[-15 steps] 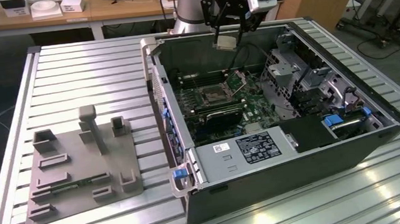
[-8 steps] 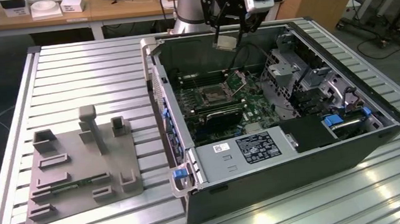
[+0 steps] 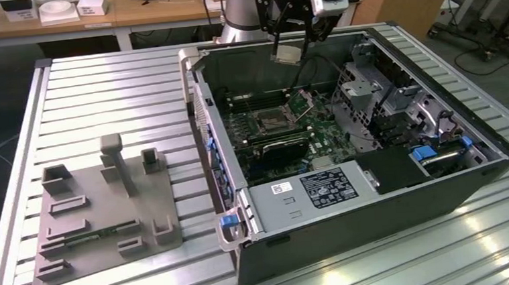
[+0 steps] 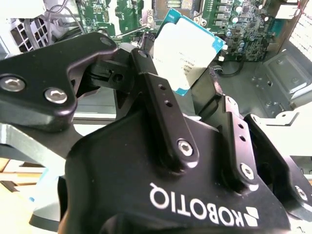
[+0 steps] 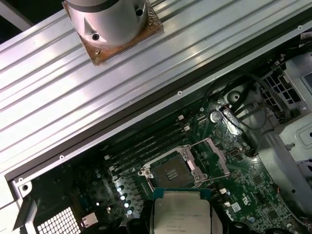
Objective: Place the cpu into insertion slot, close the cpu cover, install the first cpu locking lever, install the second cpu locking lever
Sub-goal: 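Place the cpu into insertion slot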
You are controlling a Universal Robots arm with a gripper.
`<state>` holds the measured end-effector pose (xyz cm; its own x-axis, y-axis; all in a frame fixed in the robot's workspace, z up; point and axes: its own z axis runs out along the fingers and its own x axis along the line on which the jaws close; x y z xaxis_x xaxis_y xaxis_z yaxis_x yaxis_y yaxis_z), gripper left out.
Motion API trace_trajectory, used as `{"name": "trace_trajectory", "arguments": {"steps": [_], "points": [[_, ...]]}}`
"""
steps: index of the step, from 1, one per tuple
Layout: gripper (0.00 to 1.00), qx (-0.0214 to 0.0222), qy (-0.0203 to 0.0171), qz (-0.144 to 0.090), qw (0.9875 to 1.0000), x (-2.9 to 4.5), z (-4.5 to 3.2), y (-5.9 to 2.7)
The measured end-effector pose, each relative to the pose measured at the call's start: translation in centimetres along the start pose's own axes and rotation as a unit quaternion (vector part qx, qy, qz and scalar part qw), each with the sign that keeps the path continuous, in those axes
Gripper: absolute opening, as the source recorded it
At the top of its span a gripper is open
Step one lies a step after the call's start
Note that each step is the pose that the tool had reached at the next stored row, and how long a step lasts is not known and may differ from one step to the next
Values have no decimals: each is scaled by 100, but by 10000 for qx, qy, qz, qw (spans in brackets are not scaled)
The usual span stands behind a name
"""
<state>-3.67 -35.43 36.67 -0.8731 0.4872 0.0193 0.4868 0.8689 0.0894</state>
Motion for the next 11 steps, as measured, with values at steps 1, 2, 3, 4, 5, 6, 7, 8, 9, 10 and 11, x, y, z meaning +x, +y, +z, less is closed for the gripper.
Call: {"name": "trace_trajectory", "arguments": {"steps": [1, 2, 3, 4, 5, 6, 7, 8, 9, 10, 11], "points": [[54, -1, -2, 24, 10000, 0, 0, 0], [54, -1, -6, 62, 10000, 0, 0, 0], [54, -2, -10, 113, 9999, 0, 0, 0], [54, -3, -16, 174, 9998, 0, 0, 0], [54, -4, -22, 238, 9997, 0, 1, 0], [54, -5, -27, 299, 9995, 0, 1, 0], [54, -6, -30, 340, 9994, 1, 1, -1], [54, -7, -32, 355, 9994, 2, 1, -1], [54, -7, -32, 356, 9994, 2, 1, -1], [54, -7, -32, 357, 9994, 2, 1, -1], [54, -7, -32, 357, 9994, 2, 1, -1]]}}
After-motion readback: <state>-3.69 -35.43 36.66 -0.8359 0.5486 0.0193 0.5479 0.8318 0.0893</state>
